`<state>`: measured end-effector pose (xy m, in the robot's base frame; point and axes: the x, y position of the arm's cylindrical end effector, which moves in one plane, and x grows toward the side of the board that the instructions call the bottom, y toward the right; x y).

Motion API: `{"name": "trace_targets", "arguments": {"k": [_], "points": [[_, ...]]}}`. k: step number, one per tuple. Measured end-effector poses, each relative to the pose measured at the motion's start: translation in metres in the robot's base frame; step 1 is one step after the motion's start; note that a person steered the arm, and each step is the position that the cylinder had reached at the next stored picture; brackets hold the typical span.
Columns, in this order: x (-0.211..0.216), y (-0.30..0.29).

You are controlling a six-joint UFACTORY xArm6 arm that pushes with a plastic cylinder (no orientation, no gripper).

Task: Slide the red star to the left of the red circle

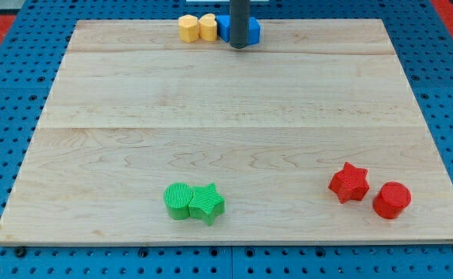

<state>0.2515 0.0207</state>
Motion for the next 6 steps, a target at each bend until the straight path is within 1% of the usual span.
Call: {"name": "trace_targets", "arguments": {"k": [1,2,3,4,5,6], "points": [[-0.007,-0.004],[-0.005,-0.005],[0.046,-0.001],[0.116,0.051],[0.191,0.118],[0.229,0.183]]}}
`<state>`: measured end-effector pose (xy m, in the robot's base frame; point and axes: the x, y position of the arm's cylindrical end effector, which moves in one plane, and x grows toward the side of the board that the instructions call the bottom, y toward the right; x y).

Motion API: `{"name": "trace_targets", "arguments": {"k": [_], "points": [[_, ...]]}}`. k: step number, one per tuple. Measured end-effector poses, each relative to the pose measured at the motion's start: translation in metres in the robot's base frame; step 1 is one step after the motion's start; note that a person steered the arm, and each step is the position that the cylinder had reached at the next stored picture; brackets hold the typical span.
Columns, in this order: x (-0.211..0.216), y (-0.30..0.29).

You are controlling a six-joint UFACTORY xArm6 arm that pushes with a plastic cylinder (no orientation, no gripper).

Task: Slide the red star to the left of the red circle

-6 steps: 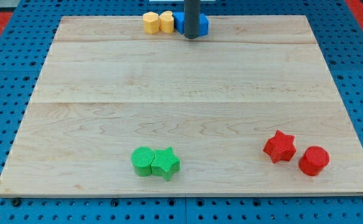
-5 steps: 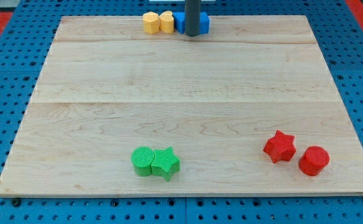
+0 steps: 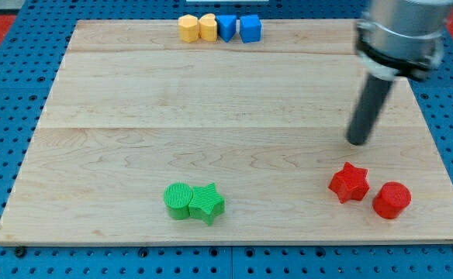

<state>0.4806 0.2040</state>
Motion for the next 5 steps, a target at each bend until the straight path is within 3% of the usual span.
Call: {"name": "trace_targets", "arguments": {"k": [1,5], "points": [[0.021,0.006],[0.049,-0.064]]}}
